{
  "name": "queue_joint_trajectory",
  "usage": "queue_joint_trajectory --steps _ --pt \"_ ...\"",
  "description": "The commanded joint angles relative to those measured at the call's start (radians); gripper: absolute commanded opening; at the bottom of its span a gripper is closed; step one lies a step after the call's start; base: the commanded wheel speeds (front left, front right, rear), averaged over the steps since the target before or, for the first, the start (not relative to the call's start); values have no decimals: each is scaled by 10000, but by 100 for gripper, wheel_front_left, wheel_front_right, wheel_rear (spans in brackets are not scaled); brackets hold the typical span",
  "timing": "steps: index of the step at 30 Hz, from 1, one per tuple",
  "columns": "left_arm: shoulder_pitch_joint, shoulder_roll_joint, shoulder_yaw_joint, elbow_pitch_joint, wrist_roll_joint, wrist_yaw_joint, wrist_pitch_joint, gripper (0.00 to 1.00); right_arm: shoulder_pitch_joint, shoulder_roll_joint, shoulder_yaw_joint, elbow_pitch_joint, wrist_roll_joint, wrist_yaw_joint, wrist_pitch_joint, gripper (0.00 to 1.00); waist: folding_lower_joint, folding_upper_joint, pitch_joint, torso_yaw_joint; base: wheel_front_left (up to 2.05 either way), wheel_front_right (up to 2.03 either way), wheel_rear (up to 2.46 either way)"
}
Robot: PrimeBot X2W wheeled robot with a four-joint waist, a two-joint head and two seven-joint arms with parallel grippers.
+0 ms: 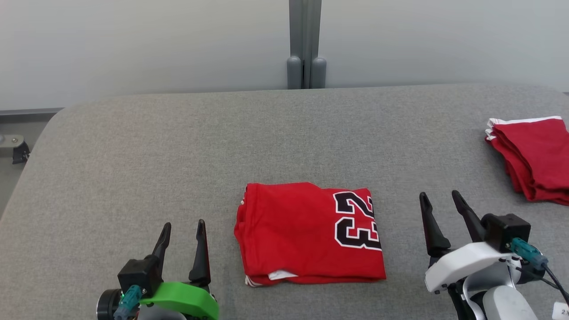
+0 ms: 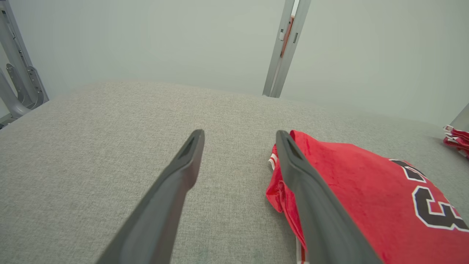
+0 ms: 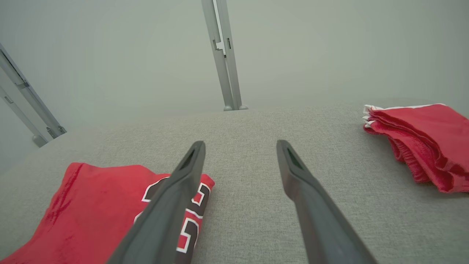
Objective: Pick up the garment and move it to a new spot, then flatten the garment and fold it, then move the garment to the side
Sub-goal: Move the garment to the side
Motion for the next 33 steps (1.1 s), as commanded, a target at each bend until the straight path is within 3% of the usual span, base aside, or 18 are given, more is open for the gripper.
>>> queue_joint_trajectory --steps 1,8,15,24,32,33 --pt "24 -17 27 -5 99 -65 -28 100 -235 -83 -13 -52 -114 1 398 100 0 0 121 109 0 0 0" --pt "-246 -155 42 -49 76 -131 -26 100 -772 -529 77 131 871 1 2605 100 0 0 595 656 0 0 0" --pt "-373 -230 181 -109 80 -126 -28 100 -1026 -948 402 656 1990 1 4034 100 0 0 1004 1258 0 0 0" --pt "-507 -266 320 -156 157 -186 -26 100 -1427 -1028 478 1768 3094 3 4804 100 0 0 1341 1850 0 0 0" --pt "-535 -273 362 -180 106 -146 -26 100 -1575 -1158 1062 2366 3452 3 5037 100 0 0 1423 1958 0 0 0" --pt "-534 -273 366 -189 111 -135 -26 100 -1595 -1161 1115 2415 3477 3 5009 53 0 0 1429 1945 0 0 0"
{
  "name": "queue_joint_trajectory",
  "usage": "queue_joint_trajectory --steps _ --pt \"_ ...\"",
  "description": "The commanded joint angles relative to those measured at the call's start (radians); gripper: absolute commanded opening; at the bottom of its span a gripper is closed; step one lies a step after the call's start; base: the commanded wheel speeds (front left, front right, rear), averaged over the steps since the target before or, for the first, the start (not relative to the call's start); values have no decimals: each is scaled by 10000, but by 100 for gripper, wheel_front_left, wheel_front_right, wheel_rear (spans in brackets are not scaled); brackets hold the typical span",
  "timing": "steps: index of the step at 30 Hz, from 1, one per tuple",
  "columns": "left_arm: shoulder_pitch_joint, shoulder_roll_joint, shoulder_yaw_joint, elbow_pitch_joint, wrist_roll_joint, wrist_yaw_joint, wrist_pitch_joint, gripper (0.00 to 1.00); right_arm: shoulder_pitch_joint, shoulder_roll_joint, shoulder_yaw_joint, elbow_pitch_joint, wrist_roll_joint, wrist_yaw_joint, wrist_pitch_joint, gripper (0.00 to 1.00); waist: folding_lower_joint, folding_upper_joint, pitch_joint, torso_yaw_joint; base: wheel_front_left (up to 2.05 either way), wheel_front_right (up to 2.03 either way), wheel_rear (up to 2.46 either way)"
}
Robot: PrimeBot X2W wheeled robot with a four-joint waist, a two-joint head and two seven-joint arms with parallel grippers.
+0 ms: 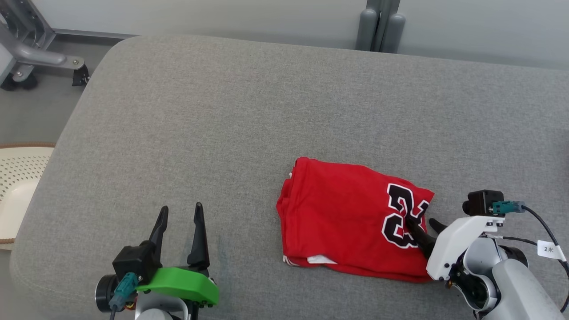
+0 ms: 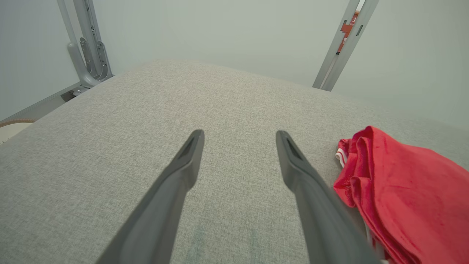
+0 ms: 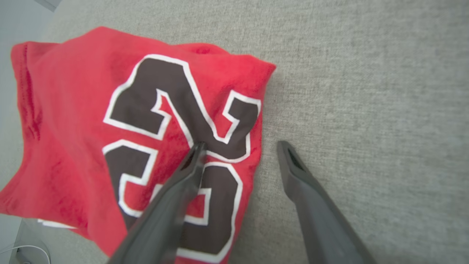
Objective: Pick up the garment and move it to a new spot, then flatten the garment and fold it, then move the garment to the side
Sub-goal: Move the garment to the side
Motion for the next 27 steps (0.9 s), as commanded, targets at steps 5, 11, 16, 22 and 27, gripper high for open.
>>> queue_joint_trajectory --steps 5,11,16,22,27 --pt "-147 -7 77 -80 150 0 -25 100 -309 -74 451 433 -38 -1 -311 0 0 0 62 -355 0 0 0" --pt "-87 -3 66 -153 292 -46 -14 100 -724 -380 509 335 -122 -8 -655 0 0 0 93 -1230 0 0 0" --pt "-222 -2 -111 -163 289 -125 -12 100 -925 -860 207 153 -241 -7 -774 0 0 0 176 -2285 0 0 0" --pt "-542 1 -279 -163 462 -182 -14 100 -1143 -1130 -367 -120 -437 -7 -1036 0 0 0 614 -3865 0 0 0" --pt "-923 14 -474 -29 728 -314 -12 100 -1207 -887 -639 -113 -505 -4 -1336 0 0 0 1029 -4869 0 0 0"
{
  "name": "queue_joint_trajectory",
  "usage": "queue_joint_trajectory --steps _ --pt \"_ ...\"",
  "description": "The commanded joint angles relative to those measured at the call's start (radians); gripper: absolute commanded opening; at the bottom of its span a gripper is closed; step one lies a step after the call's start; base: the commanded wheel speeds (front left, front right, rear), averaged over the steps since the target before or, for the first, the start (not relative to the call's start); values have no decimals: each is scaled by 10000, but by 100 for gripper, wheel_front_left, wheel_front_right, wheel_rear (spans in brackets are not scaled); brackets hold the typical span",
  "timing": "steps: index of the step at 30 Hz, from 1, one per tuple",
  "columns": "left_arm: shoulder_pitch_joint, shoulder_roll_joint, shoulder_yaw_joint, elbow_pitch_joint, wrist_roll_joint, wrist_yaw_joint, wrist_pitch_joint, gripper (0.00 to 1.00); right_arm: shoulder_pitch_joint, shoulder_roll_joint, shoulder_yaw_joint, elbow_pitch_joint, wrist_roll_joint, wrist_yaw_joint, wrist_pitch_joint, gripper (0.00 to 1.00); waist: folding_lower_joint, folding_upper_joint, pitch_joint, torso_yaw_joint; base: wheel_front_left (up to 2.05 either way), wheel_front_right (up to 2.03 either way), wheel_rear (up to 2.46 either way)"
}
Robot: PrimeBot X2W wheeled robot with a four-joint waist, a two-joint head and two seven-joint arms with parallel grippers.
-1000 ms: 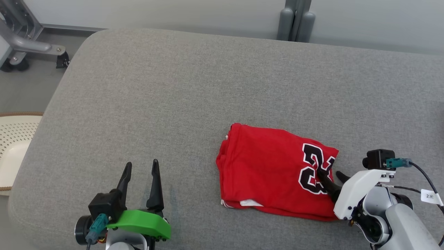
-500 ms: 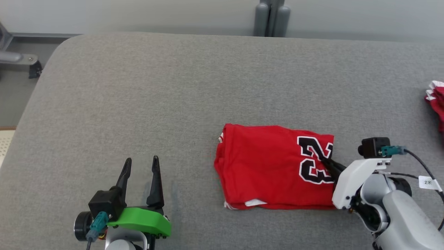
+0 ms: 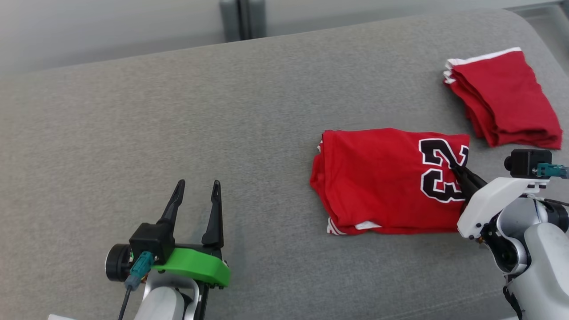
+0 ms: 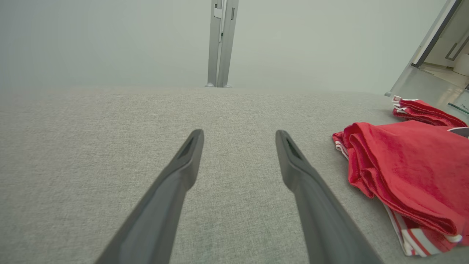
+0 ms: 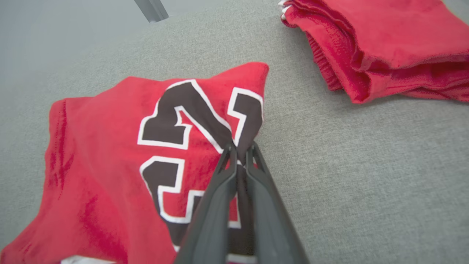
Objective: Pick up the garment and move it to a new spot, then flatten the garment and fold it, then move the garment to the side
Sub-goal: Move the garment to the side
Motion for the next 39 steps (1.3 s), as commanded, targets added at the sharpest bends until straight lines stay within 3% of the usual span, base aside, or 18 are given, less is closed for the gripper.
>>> queue_joint_trajectory --steps 1,7,12,20,31,39 --pt "-250 47 -23 60 149 -53 3 100 -142 113 22 7 -75 -8 -111 0 0 -1 703 -1479 0 0 0" --pt "-574 100 -92 251 268 -185 3 100 -369 321 124 173 -250 -8 -576 0 0 -1 929 -2032 0 0 0" --pt "-669 111 -139 388 307 -274 2 100 -644 354 225 346 -333 -8 -847 0 0 -1 932 -1970 0 0 0" --pt "-471 73 -189 426 137 -220 3 100 -1260 -66 187 380 -527 -8 -962 0 0 -1 653 -1185 0 0 0" --pt "-107 37 -378 325 -246 -104 2 100 -2729 -865 -491 935 -1357 -8 -258 0 0 -1 48 36 0 0 0" --pt "90 33 -553 217 -511 77 3 100 -3453 -1475 -880 1208 -1976 -8 203 0 0 -1 -84 529 0 0 0"
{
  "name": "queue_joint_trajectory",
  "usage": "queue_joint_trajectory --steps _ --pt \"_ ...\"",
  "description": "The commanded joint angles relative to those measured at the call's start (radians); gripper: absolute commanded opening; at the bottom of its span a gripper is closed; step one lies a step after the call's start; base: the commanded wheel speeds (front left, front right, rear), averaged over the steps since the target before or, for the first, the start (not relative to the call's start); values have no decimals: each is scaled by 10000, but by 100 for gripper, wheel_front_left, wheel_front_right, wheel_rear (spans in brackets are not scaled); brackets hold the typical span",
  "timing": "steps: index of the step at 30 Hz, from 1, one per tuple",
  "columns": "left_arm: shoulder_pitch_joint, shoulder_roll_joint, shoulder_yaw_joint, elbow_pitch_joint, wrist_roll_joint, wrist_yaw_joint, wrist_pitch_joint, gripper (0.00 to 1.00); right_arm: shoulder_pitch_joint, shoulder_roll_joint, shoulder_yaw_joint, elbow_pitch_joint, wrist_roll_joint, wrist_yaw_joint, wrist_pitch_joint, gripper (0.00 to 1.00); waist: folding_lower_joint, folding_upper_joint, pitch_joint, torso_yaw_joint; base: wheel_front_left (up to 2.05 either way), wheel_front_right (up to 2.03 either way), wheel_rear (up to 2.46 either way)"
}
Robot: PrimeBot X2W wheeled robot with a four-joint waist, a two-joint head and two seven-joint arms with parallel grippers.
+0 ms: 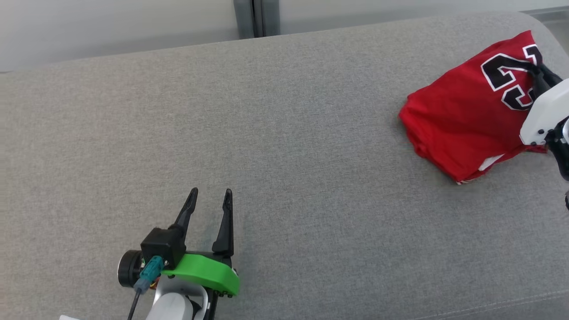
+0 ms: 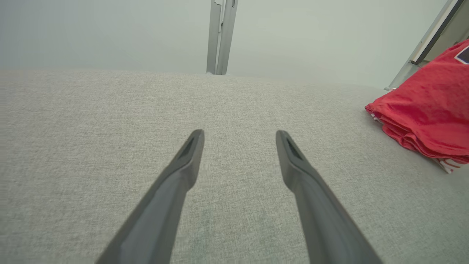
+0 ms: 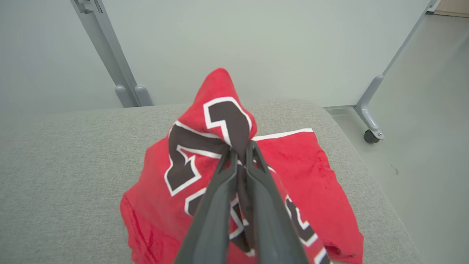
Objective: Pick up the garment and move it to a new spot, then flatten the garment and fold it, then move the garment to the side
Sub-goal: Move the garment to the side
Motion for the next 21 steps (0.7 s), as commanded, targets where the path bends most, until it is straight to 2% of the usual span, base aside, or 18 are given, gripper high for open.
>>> queue_joint_trajectory --steps 1,21 --pt "101 25 -8 -37 -88 76 3 100 -179 -252 -63 68 -107 -10 67 0 -1 0 -127 231 0 0 0" --pt "-63 25 -130 -185 50 44 3 100 -775 -1940 -1178 423 -1100 -11 1436 0 -1 0 213 655 0 0 0"
